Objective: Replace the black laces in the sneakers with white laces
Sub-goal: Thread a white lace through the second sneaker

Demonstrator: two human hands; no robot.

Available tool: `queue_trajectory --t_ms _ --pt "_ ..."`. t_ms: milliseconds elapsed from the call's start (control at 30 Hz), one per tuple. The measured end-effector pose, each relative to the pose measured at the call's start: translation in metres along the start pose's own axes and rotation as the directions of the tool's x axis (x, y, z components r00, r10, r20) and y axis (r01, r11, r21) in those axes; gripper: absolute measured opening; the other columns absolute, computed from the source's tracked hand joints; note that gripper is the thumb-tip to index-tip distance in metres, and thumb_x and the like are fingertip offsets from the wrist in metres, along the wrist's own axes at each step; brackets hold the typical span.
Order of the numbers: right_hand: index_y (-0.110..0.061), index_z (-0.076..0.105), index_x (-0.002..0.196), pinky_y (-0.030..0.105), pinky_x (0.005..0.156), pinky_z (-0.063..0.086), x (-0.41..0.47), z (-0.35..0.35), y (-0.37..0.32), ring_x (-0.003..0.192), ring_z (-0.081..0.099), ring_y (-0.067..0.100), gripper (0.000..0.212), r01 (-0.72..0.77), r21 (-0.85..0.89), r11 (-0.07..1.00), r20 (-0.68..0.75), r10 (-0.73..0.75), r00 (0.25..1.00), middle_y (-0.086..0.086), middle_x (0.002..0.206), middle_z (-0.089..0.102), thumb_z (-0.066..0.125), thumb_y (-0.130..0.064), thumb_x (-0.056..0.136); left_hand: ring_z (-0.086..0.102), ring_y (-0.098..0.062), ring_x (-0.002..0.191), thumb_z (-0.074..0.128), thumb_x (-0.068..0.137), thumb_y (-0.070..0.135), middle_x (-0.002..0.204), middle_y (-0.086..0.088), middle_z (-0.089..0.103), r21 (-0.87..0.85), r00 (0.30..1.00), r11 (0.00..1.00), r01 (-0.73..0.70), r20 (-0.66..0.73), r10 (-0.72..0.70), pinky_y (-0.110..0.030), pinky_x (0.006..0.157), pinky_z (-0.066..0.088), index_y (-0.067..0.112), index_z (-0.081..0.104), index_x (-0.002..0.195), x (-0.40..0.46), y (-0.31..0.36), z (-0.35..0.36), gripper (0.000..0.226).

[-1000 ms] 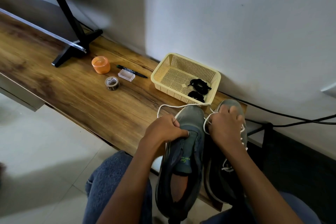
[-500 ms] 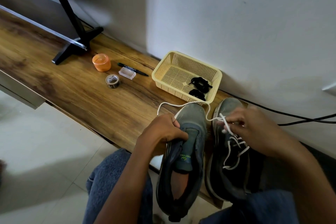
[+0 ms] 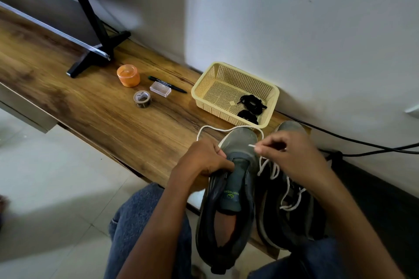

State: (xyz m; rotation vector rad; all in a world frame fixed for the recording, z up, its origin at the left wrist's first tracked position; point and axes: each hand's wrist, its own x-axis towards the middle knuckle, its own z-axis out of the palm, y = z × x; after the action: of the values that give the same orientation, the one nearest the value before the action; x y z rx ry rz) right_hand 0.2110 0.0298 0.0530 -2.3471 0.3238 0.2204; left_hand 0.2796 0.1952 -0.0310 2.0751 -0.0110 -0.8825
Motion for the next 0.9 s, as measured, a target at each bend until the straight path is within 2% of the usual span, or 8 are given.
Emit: queue_trajectory --t_ms 67,133,233,367,567,700,767,900 --pt "-0.020 0.073 0.086 0.015 0.059 0.042 0.007 0.021 0.002 0.069 0.057 0.003 0.004 -0.011 -0.028 1.000 0.018 0.012 1.000 -0.011 0.077 0.064 0.069 -0.020 0.085 0.063 -0.011 0.063 0.086 0.061 0.022 0.071 0.001 0.068 -0.012 1.000 1.000 0.011 -0.023 -0.011 -0.024 0.055 0.049 0.016 0.069 0.075 0.001 0.000 0.000 0.023" --pt "-0.017 0.074 0.085 0.013 0.061 0.040 0.012 0.042 0.007 0.067 0.055 0.000 0.004 -0.033 -0.066 0.997 0.018 0.034 0.999 -0.009 0.075 0.064 0.071 -0.016 0.083 0.067 -0.014 0.064 0.087 0.060 0.023 0.071 -0.003 0.070 -0.032 0.999 0.999 0.016 -0.037 -0.018 -0.030 0.060 0.057 0.014 0.070 0.073 0.000 0.000 0.001 0.022" --pt "-0.016 0.074 0.076 0.022 0.072 0.044 0.019 0.062 0.016 0.069 0.060 0.013 0.003 -0.085 -0.093 0.992 -0.059 0.080 0.995 0.000 0.074 0.069 0.075 -0.016 0.079 0.069 -0.016 0.066 0.087 0.059 0.025 0.067 -0.003 0.072 -0.039 0.998 0.999 0.015 -0.056 -0.018 -0.036 0.066 0.059 0.013 0.072 0.069 -0.001 -0.001 0.001 0.022" --pt "-0.018 0.071 0.071 0.028 0.069 0.049 0.022 0.074 0.024 0.074 0.062 0.017 0.010 -0.113 -0.143 0.983 -0.121 0.096 0.988 0.001 0.078 0.069 0.073 -0.022 0.080 0.071 -0.018 0.068 0.085 0.060 0.021 0.067 -0.004 0.071 -0.041 0.997 0.999 0.015 -0.079 -0.018 -0.040 0.068 0.061 0.011 0.072 0.071 0.000 -0.004 0.000 0.019" --pt "-0.014 0.070 0.069 0.028 0.065 0.049 0.021 0.077 0.029 0.071 0.063 0.018 0.012 -0.101 -0.161 0.982 -0.124 0.081 0.989 0.005 0.079 0.069 0.068 -0.016 0.080 0.071 -0.017 0.070 0.083 0.063 0.019 0.067 -0.003 0.072 -0.035 0.996 0.999 0.002 -0.084 -0.005 -0.040 0.071 0.061 0.012 0.073 0.070 0.000 -0.002 0.000 0.013" --pt "-0.013 0.068 0.070 0.029 0.076 0.046 0.017 0.080 0.029 0.086 0.062 0.018 0.012 -0.088 -0.155 0.984 -0.148 0.065 0.987 0.009 0.088 0.067 0.068 -0.016 0.082 0.071 -0.015 0.068 0.083 0.065 0.016 0.066 -0.002 0.071 -0.034 0.996 0.999 0.006 -0.088 -0.009 -0.037 0.070 0.061 0.012 0.074 0.070 -0.001 -0.001 0.000 0.011" --pt "-0.014 0.065 0.070 0.030 0.079 0.045 0.015 0.084 0.030 0.082 0.059 0.018 0.013 -0.071 -0.127 0.989 -0.169 0.049 0.984 0.009 0.090 0.063 0.069 -0.015 0.082 0.070 -0.015 0.066 0.083 0.064 0.015 0.064 -0.002 0.071 -0.028 0.996 1.000 0.002 -0.088 -0.004 -0.038 0.070 0.061 0.013 0.073 0.067 -0.002 -0.001 0.000 0.010" --pt "-0.014 0.065 0.072 0.025 0.064 0.030 0.014 0.090 0.034 0.070 0.049 0.014 0.010 -0.062 -0.102 0.993 -0.191 0.041 0.981 0.007 0.091 0.058 0.068 -0.014 0.082 0.071 -0.015 0.069 0.082 0.064 0.014 0.064 -0.001 0.071 -0.018 0.997 1.000 -0.001 -0.080 -0.001 -0.039 0.073 0.061 0.015 0.074 0.066 -0.003 0.000 -0.001 0.008"
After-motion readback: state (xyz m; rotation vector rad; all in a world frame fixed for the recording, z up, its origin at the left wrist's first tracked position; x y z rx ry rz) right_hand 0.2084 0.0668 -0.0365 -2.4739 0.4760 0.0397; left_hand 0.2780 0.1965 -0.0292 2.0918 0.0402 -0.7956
